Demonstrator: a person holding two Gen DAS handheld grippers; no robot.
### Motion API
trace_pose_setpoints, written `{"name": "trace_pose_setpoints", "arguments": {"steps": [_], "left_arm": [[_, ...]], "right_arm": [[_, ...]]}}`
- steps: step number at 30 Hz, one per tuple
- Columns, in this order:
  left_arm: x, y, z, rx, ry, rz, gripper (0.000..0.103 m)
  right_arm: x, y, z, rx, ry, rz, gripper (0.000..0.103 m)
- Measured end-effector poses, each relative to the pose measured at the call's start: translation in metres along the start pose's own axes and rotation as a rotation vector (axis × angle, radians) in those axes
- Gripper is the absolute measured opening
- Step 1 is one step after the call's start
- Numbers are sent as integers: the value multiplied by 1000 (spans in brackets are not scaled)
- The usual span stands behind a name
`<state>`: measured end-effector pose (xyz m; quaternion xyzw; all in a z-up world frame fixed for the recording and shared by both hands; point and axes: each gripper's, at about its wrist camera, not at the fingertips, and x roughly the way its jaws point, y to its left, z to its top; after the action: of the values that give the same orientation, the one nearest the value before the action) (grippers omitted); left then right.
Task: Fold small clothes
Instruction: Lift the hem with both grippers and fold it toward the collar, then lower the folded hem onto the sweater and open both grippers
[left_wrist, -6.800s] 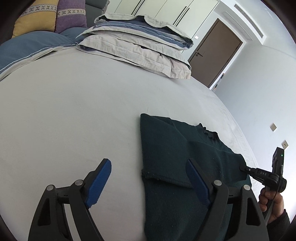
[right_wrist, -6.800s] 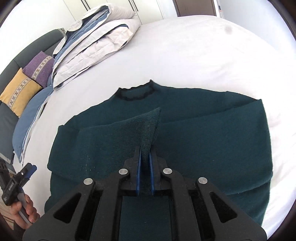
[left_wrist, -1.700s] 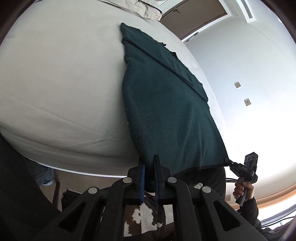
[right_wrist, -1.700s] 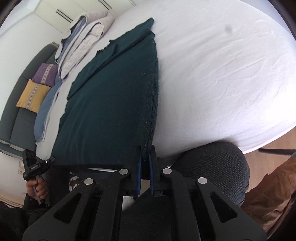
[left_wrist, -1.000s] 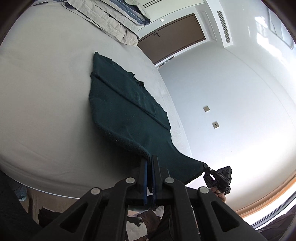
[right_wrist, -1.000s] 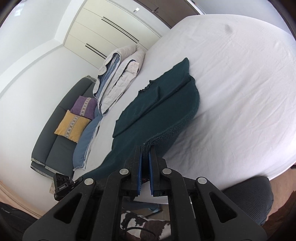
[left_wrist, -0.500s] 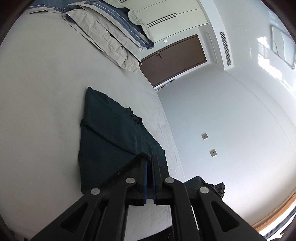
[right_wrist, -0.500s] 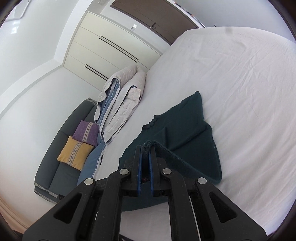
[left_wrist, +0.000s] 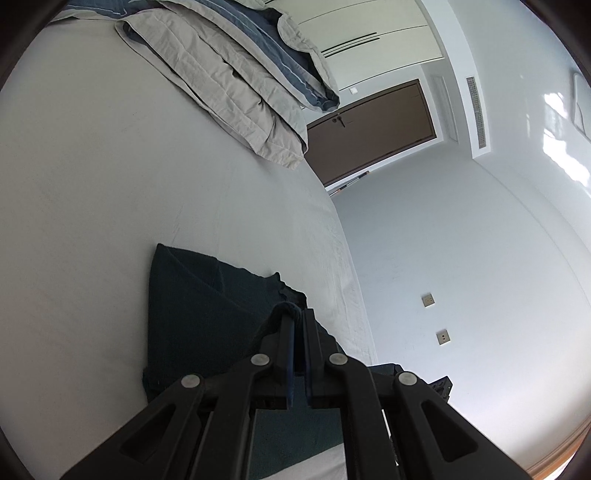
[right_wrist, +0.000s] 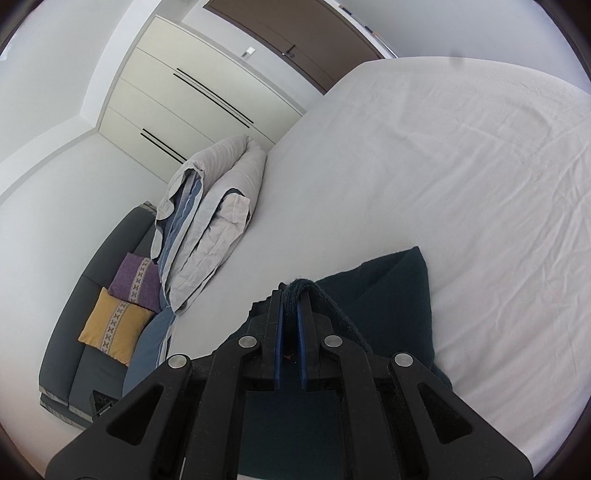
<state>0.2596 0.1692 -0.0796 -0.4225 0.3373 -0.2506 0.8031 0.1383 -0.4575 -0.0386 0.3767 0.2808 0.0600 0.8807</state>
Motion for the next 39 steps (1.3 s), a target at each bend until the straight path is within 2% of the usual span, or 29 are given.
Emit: {"name": "trace_pose_setpoints", "arguments": {"steps": [8,12,13,14,15,16,17,18,19,20,24,27,31,34,39], "left_arm": [[64,42,44,-100,-1,76,5],[103,70,51,-137,43,173,6],[111,74,51,-141,58,189,10],[115,75,51,-141,71,196,21],[115,76,50,-139,72,194,26],[113,73,49,-131,62,190,33],[108,70,48,-121,50,192,46],[104,66,49,-111,39,205,54],[98,62,48,-100,23,219,66],[90,57,46,-81,4,224,68],[68,39,36,-7,-12,248,68],[51,25,18,55,-19,274,68],[36,10,-22,153,9,318,68],[32,8,-51,196,45,357,68],[26,9,-92,268,78,425,68]], "right_arm": [[107,-18,43,44,35,-87,5],[158,-38,54,75,59,-153,8],[169,-45,55,80,61,-186,8],[177,-50,56,82,53,-221,11],[182,-55,57,86,42,-252,25],[186,-60,58,95,34,-261,52],[186,-64,58,103,20,-254,58],[184,-66,57,98,14,-249,59],[182,-65,54,80,17,-251,59],[180,-62,52,60,18,-251,59],[155,-38,30,-37,27,-243,59],[136,-24,9,-129,58,-251,59],[122,-4,-25,-297,102,-340,59],[108,-12,-51,-322,151,-409,59],[91,-31,-77,-293,184,-433,57]]}}
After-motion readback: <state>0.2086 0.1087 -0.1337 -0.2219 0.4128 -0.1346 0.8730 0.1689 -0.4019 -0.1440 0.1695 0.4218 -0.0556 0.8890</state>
